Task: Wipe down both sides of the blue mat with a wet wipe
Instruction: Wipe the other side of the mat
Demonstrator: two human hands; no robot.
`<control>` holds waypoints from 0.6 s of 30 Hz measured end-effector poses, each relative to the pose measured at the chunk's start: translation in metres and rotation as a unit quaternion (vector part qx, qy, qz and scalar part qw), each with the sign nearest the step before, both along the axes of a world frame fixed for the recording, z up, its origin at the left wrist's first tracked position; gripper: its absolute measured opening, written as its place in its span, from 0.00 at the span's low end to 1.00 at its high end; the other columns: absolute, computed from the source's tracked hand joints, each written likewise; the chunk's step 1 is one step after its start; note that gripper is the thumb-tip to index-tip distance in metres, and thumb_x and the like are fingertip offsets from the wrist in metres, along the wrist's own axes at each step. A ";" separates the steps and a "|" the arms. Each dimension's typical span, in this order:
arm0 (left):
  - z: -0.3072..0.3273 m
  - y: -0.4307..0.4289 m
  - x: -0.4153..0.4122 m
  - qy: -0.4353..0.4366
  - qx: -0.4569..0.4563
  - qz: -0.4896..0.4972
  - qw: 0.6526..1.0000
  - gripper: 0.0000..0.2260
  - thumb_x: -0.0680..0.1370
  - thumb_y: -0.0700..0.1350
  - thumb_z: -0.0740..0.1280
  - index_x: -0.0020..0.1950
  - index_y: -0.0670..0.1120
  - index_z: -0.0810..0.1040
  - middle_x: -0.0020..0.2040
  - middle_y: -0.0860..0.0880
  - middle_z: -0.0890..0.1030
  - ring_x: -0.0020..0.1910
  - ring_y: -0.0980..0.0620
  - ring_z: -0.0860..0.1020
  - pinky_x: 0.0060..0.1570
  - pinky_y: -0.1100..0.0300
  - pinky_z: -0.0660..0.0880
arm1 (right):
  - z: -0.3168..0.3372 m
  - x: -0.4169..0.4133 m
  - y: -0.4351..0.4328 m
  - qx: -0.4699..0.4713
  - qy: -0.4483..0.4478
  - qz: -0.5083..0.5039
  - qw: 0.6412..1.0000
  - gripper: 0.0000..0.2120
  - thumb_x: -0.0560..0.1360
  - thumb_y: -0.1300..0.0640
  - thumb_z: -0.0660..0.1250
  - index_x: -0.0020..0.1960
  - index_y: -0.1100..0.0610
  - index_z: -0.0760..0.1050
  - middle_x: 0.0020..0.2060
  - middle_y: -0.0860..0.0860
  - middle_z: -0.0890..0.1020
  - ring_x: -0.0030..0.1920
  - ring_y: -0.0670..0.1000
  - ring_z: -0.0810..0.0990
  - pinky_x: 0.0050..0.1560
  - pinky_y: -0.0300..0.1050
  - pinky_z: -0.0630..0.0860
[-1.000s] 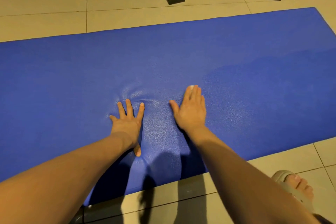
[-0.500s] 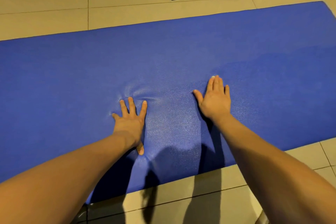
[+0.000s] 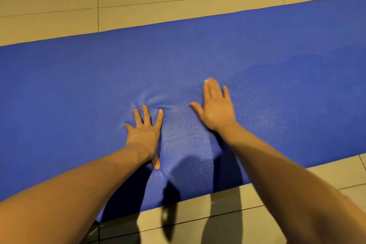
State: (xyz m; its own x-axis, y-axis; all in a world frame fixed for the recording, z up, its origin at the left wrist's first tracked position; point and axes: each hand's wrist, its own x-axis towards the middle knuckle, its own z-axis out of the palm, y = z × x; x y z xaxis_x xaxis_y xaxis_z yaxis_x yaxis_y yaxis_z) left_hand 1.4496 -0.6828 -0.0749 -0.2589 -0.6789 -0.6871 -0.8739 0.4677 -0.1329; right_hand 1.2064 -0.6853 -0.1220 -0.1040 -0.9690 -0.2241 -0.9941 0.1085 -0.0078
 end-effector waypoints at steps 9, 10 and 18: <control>-0.001 -0.001 0.000 0.009 0.001 0.000 1.000 0.78 0.52 0.66 0.83 0.77 0.49 0.24 0.78 0.33 0.31 0.76 0.25 0.36 0.70 0.28 0.60 | 0.010 -0.032 -0.027 0.014 -0.016 -0.213 0.977 0.46 0.80 0.30 0.44 0.81 0.67 0.47 0.81 0.62 0.51 0.81 0.60 0.48 0.79 0.61 0.50; -0.001 -0.001 0.000 0.007 0.001 0.000 1.000 0.78 0.52 0.66 0.83 0.77 0.49 0.24 0.78 0.33 0.31 0.76 0.25 0.36 0.70 0.28 0.61 | 0.009 -0.010 -0.029 0.008 -0.023 -0.184 0.983 0.46 0.80 0.30 0.44 0.81 0.67 0.46 0.81 0.62 0.51 0.81 0.60 0.47 0.79 0.60 0.49; -0.001 0.000 0.001 0.007 0.001 0.003 1.000 0.78 0.53 0.66 0.83 0.77 0.49 0.24 0.77 0.32 0.31 0.76 0.25 0.36 0.70 0.28 0.60 | 0.000 0.031 -0.021 -0.001 -0.044 0.096 0.994 0.40 0.81 0.32 0.45 0.82 0.59 0.48 0.82 0.54 0.52 0.81 0.53 0.47 0.80 0.60 0.47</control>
State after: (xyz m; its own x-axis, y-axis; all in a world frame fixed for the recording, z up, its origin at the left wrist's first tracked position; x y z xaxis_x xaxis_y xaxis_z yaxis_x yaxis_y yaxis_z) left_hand 1.4502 -0.6831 -0.0755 -0.2646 -0.6794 -0.6844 -0.8784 0.4627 -0.1197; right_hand 1.2376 -0.7066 -0.1223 0.1018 -0.9698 -0.2217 -0.9921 -0.0824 -0.0950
